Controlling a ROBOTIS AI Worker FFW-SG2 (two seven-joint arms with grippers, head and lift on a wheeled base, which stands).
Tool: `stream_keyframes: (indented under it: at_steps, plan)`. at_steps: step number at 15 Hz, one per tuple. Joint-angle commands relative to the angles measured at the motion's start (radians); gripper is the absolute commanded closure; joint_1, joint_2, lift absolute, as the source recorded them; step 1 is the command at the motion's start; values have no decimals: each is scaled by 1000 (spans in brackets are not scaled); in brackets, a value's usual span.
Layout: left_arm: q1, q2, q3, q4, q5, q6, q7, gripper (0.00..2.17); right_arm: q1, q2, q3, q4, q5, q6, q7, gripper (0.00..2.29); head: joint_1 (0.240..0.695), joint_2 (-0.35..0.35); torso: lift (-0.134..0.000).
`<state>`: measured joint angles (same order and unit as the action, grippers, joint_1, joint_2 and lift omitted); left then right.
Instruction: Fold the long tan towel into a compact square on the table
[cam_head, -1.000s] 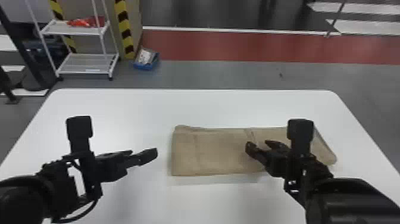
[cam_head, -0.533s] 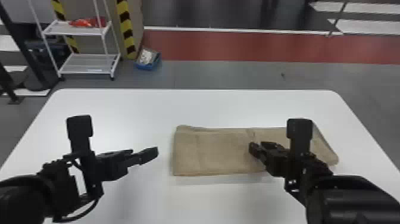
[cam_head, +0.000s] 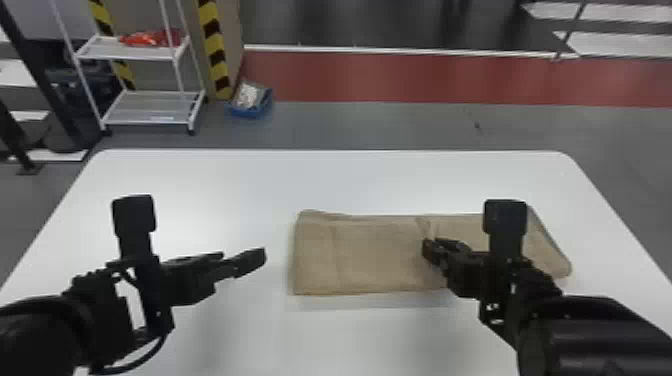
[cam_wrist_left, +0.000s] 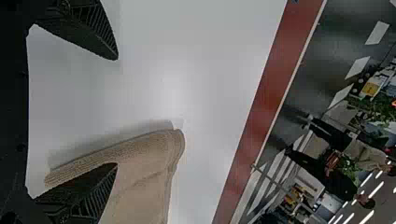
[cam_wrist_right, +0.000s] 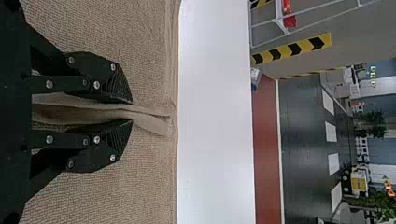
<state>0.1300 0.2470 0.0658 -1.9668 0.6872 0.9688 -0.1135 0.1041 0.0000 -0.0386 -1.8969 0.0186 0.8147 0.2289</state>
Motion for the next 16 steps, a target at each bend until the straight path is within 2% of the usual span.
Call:
stream_keyframes:
  at_steps: [1, 4, 8, 11, 13, 16]
  plan:
    - [3, 0, 3, -3, 2, 0, 0, 80, 6, 1, -1, -5, -9, -2, 4, 944, 695, -37, -125]
    - [5, 0, 0, -11, 3, 0, 0, 80, 29, 1, -3, -44, -28, -15, 7, 940, 695, -33, -125]
    - [7, -2, 11, -11, 0, -12, 14, 83, 85, 1, -18, -153, -94, -150, 64, 944, 695, -24, -125]
    - [31, 0, 31, -26, 0, -12, 14, 80, 85, 1, -115, -199, -187, -171, 76, 974, 695, -7, -125]
    - [37, 0, 37, -27, 0, -12, 12, 80, 85, 1, -201, -197, -253, -162, 83, 1055, 695, -29, -125]
    - [40, -3, 32, -27, -3, -12, 14, 80, 117, 1, -248, -136, -264, -202, 118, 1055, 695, -80, -125]
